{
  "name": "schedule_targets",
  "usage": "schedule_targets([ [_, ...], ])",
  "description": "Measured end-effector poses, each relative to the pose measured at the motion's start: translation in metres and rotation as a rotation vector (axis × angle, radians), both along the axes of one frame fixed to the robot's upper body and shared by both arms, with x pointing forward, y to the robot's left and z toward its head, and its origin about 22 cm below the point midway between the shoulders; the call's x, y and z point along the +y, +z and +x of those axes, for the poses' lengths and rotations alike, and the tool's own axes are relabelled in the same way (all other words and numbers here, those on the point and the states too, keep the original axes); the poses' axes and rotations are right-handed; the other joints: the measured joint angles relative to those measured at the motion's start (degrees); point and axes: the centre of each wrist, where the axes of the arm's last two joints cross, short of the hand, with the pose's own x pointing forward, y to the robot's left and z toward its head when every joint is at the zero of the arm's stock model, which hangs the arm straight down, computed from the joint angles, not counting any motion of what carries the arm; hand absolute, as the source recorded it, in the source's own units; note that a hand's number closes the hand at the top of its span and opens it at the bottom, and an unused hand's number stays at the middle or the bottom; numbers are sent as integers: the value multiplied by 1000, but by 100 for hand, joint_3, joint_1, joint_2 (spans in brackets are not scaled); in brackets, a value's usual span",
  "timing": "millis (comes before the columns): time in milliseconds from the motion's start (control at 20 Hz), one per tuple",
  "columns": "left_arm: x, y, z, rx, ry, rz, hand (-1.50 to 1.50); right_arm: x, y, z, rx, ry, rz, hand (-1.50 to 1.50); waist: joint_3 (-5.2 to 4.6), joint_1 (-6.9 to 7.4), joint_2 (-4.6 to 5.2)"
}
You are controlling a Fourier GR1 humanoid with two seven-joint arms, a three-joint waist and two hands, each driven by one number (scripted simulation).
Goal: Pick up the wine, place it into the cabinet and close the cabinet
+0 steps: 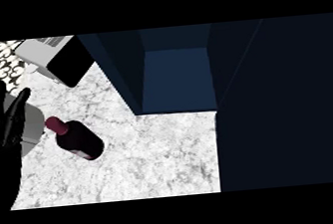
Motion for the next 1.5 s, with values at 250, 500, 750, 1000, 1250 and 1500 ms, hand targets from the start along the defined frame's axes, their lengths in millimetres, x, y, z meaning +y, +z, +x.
schedule_targets([
  [250,-19,-9,7,25,213,22,-150,7,-5,-9,-2,22,3,-150,-43,-213,-46],
  [500,-50,-19,22,110,352,-157,-150,15,-2,-26,72,152,-6,-150,-63,-365,-54],
  [750,-101,-18,37,132,396,-240,-150,23,14,-48,111,213,-14,-150,-65,-357,-60],
  [1000,-140,-10,45,133,406,-267,-150,25,32,-62,123,226,-17,-150,-65,-301,-64],
  [1250,-162,8,49,126,394,-273,-150,22,45,-66,132,224,-24,-150,-65,-267,-69],
  [1500,-172,19,43,117,406,-288,-150,24,51,-65,145,223,-22,-150,-65,-247,-75],
])
